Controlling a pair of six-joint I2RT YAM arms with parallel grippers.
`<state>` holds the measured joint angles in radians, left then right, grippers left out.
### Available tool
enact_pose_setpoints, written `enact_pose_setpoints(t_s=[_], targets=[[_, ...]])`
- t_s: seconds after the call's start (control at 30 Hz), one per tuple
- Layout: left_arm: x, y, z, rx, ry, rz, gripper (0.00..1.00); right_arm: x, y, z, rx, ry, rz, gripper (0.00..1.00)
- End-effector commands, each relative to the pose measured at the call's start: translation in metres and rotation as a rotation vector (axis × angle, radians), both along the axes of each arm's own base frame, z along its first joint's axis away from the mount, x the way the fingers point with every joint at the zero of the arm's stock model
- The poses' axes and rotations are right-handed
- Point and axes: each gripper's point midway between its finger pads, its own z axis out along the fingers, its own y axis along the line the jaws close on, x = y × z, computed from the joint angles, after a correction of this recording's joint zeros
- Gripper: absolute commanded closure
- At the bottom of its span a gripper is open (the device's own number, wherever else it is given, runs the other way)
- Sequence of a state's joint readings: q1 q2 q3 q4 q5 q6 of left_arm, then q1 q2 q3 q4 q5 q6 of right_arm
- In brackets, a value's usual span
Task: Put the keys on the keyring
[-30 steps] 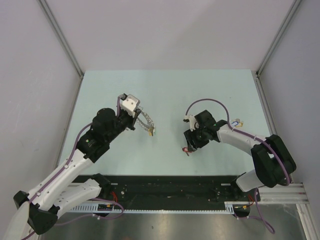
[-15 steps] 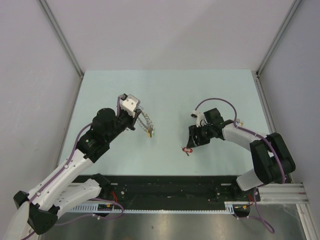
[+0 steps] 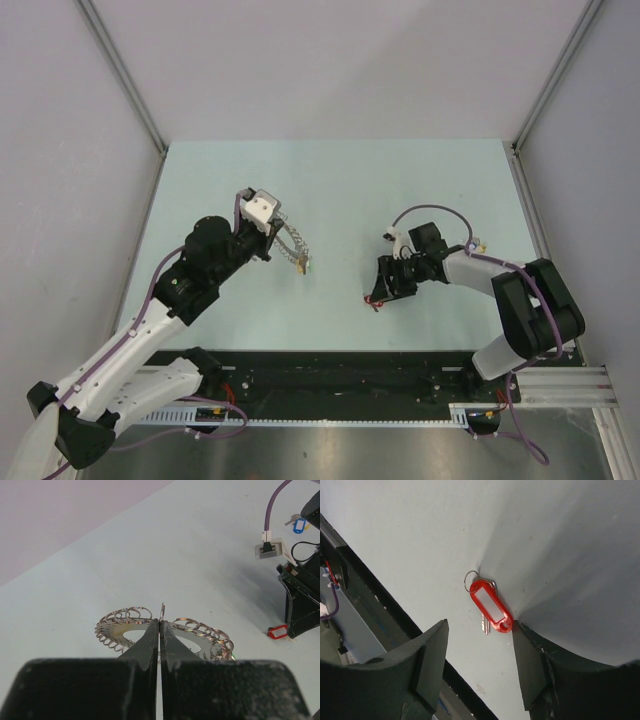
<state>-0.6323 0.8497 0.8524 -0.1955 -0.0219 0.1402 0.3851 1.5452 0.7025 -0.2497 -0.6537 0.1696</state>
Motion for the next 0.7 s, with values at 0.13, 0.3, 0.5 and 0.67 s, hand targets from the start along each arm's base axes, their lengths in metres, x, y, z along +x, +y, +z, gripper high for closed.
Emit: enact_pose_setpoints(t_s=[0.13,0.3,0.5,0.67], targets=[[0.003,-0.002,0.031,-0.055,-0.098,-0.01,1.0,-0.026,0.018,0.004,0.034,0.027,0.043,0.41],[0.003,-0.003,0.03,-0.053,-0.095,-0.01,1.0,-0.033,0.043,0.009,0.053,0.006,0.056,0.41],[0.004,-0.003,0.029,-0.049,-0.094,-0.01,1.0,-0.025,0.063,0.011,0.07,-0.037,0.016,0.41],[0.004,-0.002,0.029,-0.05,-0.094,-0.007,1.0,-0.014,0.078,0.008,0.091,-0.067,-0.025,0.41]])
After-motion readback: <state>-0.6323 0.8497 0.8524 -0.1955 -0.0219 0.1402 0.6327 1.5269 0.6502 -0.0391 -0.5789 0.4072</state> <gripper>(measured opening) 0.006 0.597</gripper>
